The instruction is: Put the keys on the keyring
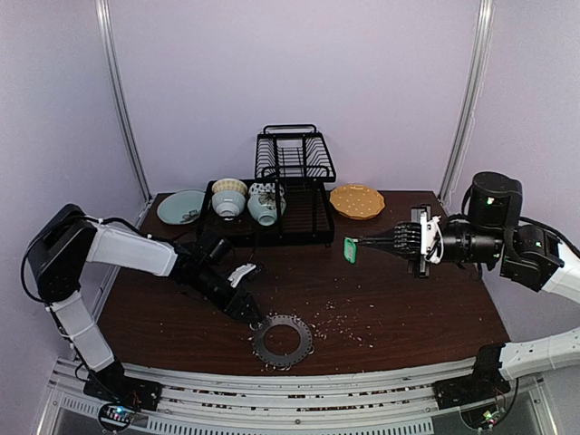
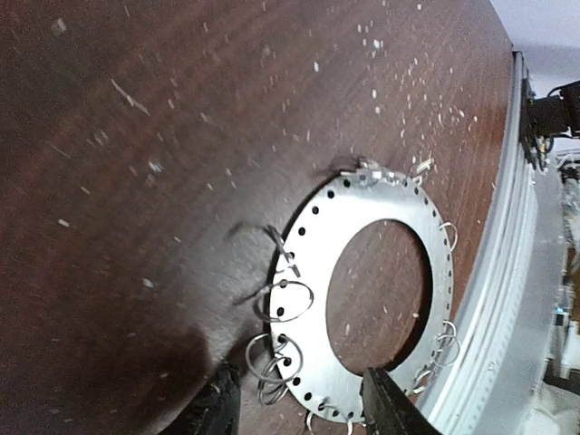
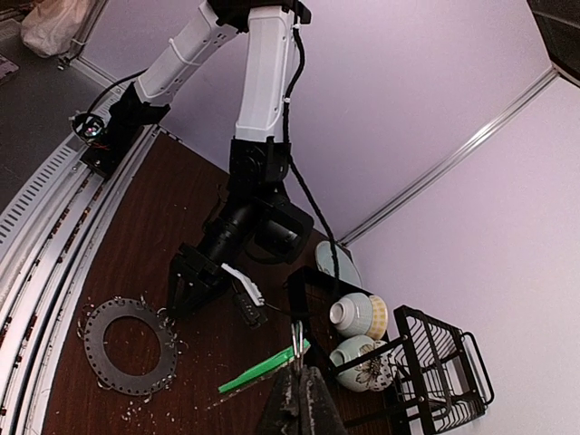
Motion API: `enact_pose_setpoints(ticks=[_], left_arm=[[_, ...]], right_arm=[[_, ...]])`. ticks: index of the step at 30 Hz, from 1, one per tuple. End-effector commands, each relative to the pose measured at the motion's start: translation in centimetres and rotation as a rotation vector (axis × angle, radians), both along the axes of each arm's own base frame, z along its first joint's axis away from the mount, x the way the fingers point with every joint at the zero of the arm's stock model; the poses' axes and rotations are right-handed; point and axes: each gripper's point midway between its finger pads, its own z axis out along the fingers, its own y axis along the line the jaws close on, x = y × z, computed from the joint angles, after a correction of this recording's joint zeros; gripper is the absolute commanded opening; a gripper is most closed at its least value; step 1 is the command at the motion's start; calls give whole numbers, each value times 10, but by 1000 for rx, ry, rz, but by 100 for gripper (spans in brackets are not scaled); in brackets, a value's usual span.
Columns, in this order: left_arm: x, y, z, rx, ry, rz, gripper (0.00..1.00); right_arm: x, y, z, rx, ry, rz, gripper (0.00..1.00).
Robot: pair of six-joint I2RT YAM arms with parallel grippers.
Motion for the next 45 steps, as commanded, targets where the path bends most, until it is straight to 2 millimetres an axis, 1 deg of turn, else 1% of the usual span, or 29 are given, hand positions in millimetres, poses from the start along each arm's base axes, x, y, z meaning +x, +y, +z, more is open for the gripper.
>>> enact_pose_setpoints(ticks=[1,2,3,4,5,6,7,8,9,10,11,12,14,16,17,19,20,22,24,25,29,33,36,40,42,45], left_arm=[[47,3,74,-49,-391,82,50],[52,3,100,-94,-488,93,50],[53,3,132,-156,-601,98,50],[47,-1,169,-236,-727,84,48],[34,-4,201,-317,-850,50,46],[17,-7,234,-407,-972,4,45],[-7,-9,269,-508,-1106,-46,45],[-27,-11,294,-583,-1214,-89,44],[-47,-16,312,-646,-1297,-129,42],[-62,-23,325,-684,-1353,-168,41],[-72,-34,334,-700,-1373,-211,40],[-81,-46,338,-699,-1370,-266,38],[-97,-74,337,-665,-1343,-397,36],[-113,-90,337,-648,-1352,-494,36],[-119,-93,338,-662,-1356,-519,36],[-128,-94,335,-701,-1369,-569,37],[-132,-95,330,-707,-1379,-596,40],[-133,-98,322,-692,-1399,-628,44],[-129,-100,317,-661,-1423,-630,42],[-127,-100,317,-652,-1441,-625,38],[-121,-104,322,-644,-1482,-578,29],[-118,-106,325,-645,-1485,-544,19],[-122,-107,326,-677,-1469,-547,18],[-121,-109,327,-677,-1458,-543,17],[-124,-106,336,-703,-1465,-532,16],[-130,-104,349,-756,-1458,-520,17]], right_arm=[[-24,3,-4,-7,43,136,0],[-29,4,-3,-9,45,164,0],[-32,5,-4,-17,51,188,0],[-35,7,-4,-24,52,210,0],[-38,8,-3,-25,49,230,0],[-40,9,-1,-20,47,249,0],[-43,11,1,-8,44,271,0],[-45,13,4,4,42,288,0],[-48,15,7,15,36,308,0],[-49,17,10,26,34,325,0],[-51,20,12,38,29,339,0],[-53,23,16,51,21,351,0],[-54,30,18,62,1,368,0],[-55,36,20,64,-11,383,0],[-54,38,21,66,-15,386,0],[-53,40,23,76,-21,384,0],[-52,41,23,79,-25,381,0],[-50,42,25,88,-22,372,0],[-50,41,26,91,-20,372,0],[-51,41,26,93,-20,373,0],[-49,41,26,91,-18,366,0],[-49,42,24,90,-17,365,0],[-48,42,23,89,-17,361,0],[-47,42,22,83,-18,354,0],[-47,42,22,82,-19,352,0],[-46,42,21,78,-21,346,0]])
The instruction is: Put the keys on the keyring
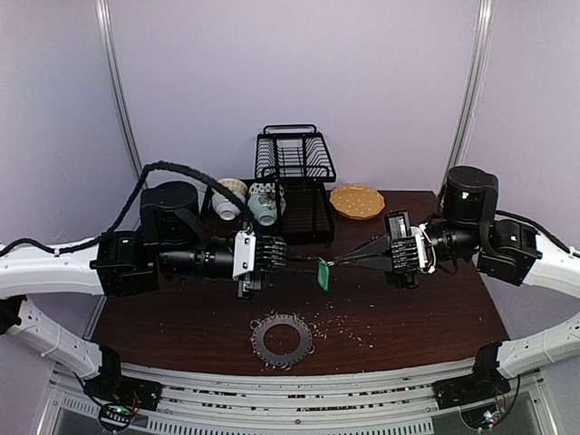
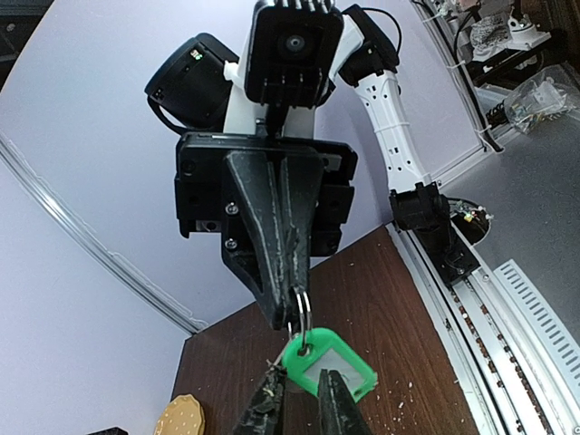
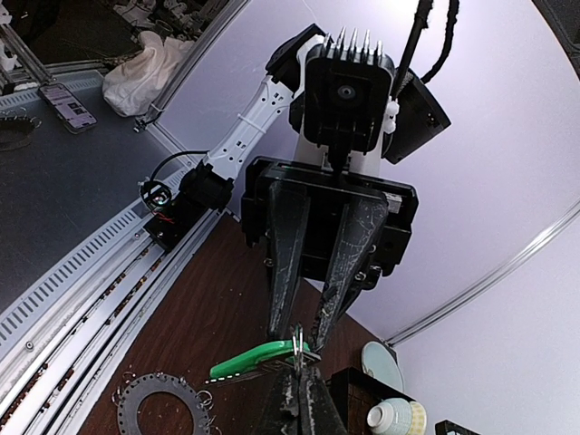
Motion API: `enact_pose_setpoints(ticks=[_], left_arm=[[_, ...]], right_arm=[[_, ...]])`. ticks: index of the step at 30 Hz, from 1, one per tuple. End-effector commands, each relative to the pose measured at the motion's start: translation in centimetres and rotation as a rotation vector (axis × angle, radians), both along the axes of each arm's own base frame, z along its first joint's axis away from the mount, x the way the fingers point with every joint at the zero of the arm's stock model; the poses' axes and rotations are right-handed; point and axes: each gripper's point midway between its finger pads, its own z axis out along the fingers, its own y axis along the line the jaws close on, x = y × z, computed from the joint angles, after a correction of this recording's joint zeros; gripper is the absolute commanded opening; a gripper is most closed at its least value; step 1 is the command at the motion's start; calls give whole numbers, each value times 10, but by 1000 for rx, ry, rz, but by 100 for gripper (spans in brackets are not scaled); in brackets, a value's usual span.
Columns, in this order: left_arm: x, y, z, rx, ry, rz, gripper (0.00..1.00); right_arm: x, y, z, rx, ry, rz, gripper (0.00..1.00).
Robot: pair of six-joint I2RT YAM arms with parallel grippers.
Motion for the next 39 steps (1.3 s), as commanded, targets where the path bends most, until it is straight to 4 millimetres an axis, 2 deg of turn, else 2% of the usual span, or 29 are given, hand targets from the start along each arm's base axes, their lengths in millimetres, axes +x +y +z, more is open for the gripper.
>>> enact_pose_setpoints(ticks=[1,7,12,18,23,26,31,35,39], left_arm=[[-9,2,36,-111,13,-39,17],[-7,-9,25,-53,50,-46,19],[-9,-10,26,-56,44,-56,20],[-6,-9,28,-65,32,-31,7],[-6,-11,26,-66,39,-32,6],[-3,-11,25,-68,30,-7,0],[1,-7,32,-106,0,43,0],[8,-3,41,-154,-21,119,13],[13,7,53,-232,-42,186,16]], right_arm=[[0,-1,11,27,-15,-9,0],[1,-2,12,31,-18,-16,0],[2,-2,12,32,-18,-25,0],[1,-2,12,34,-17,-18,0],[0,-2,12,33,-17,-17,0],[-2,-2,12,32,-15,-6,0],[-5,-2,6,13,-19,21,0],[-9,-1,1,-8,-13,50,0],[-9,1,-7,-39,-11,61,0]])
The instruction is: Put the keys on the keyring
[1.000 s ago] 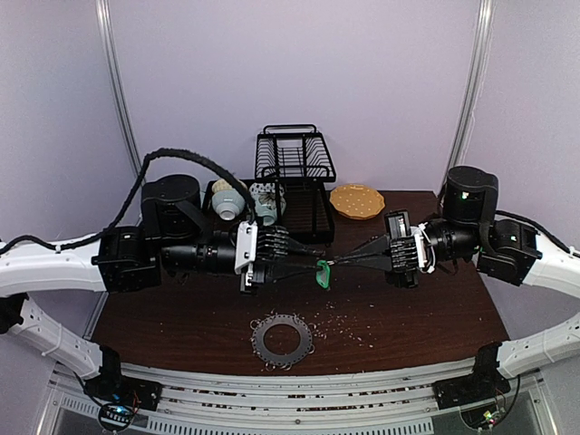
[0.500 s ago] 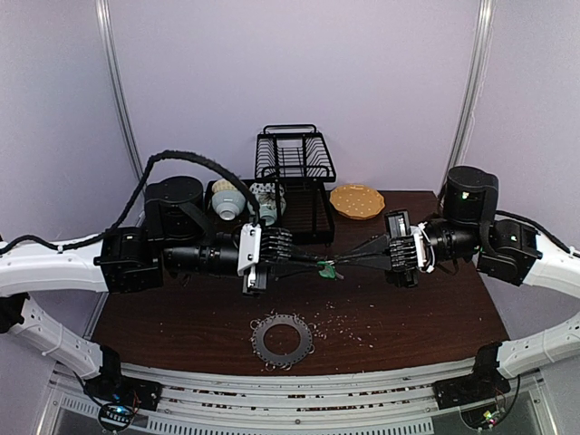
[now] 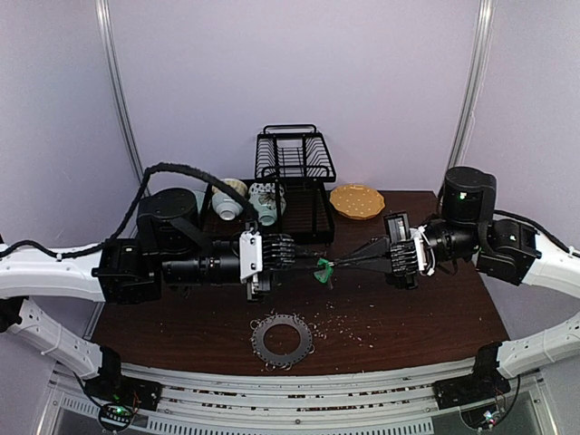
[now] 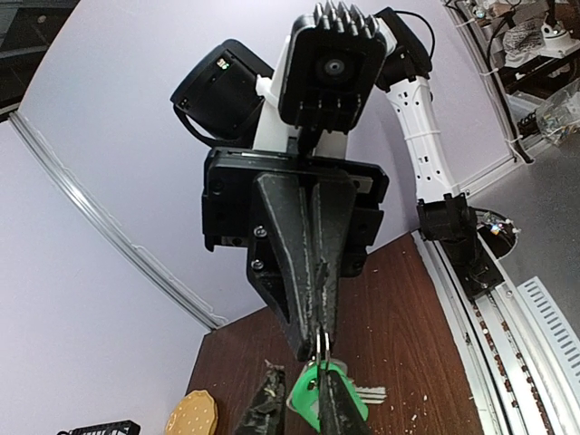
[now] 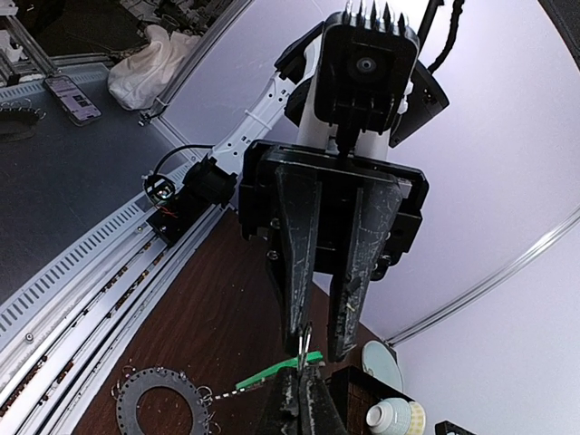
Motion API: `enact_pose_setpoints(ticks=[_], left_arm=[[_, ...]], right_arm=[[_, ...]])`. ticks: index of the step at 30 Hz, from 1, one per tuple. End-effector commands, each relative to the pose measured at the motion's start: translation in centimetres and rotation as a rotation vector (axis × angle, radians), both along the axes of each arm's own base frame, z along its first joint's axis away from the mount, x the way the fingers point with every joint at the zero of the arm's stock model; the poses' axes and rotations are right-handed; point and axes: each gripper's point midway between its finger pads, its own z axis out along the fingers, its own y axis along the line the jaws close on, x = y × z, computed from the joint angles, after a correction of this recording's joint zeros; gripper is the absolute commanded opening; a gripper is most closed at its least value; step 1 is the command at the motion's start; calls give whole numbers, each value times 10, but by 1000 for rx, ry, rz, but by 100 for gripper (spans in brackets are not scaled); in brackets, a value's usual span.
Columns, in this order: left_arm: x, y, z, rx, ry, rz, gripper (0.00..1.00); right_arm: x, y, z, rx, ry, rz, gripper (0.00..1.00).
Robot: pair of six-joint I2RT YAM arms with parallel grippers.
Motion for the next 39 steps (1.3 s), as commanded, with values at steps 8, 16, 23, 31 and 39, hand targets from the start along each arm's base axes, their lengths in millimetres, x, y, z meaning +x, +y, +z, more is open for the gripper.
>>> enact_pose_setpoints(ticks=[8,16,23,31,39], left_arm=[[8,6,30,-115,-53,81,9],[4,-5,23,-83,-42,41,11],[2,-6,12,-34,-21,30,0],[0,1,10,-24,-33,28,13],[-3,4,15,-48,-45,17,22]], right_arm=[[-6,1,-1,-14,5,38,0],[-5,2,4,20,5,28,0],[8,-6,13,70,7,-60,0],[5,-10,20,103,28,-38,0],[4,-9,21,103,27,-27,0]])
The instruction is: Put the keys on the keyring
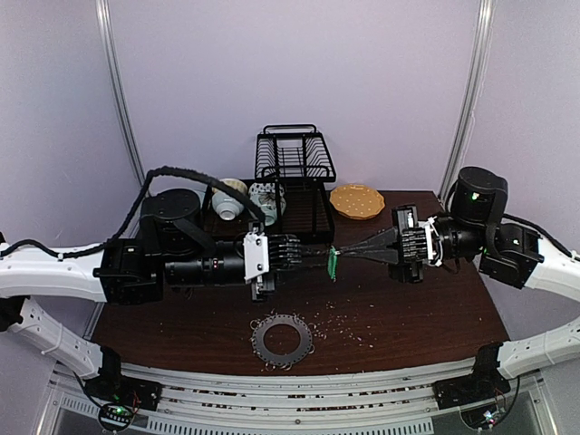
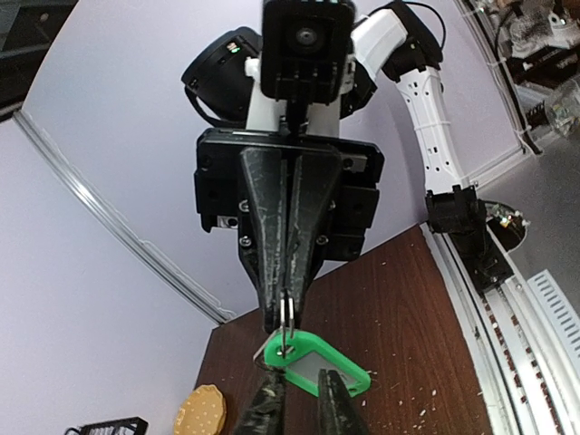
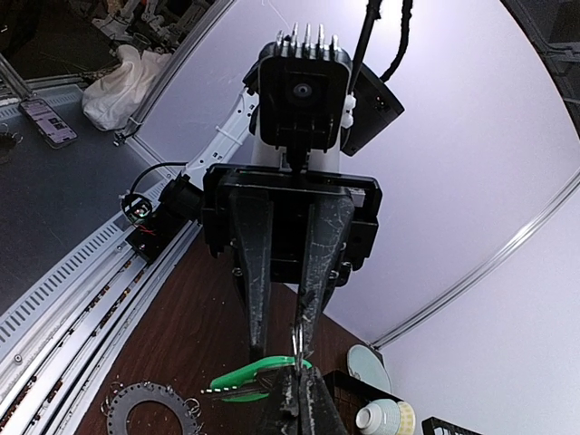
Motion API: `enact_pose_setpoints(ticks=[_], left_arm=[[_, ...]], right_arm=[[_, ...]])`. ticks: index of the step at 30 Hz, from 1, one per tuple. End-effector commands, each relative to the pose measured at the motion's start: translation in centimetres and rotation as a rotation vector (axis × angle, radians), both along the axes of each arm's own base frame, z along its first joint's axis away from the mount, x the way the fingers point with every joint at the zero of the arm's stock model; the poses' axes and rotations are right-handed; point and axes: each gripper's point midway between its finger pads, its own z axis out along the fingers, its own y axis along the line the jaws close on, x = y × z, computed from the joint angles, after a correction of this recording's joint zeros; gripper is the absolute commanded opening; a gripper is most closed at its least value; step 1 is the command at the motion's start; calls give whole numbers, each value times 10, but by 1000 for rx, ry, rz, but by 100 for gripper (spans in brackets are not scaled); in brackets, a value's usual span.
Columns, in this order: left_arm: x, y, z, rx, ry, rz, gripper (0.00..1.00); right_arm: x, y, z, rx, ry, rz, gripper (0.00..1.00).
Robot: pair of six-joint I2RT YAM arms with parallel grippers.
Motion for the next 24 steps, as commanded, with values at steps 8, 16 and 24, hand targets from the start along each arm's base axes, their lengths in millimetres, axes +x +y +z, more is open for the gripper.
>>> enact_pose_setpoints(ticks=[8,16,24], left_arm=[[-9,5,29,-110,-8,-43,24],[-5,0,24,-99,-21,-31,18],[-7,-3,26,-115,-26,-47,15]], right_arm=[[-4,-2,6,22,-5,20,0],[-6,-3,8,29,-7,29,0],[-6,-3,8,30,-8,29,0]])
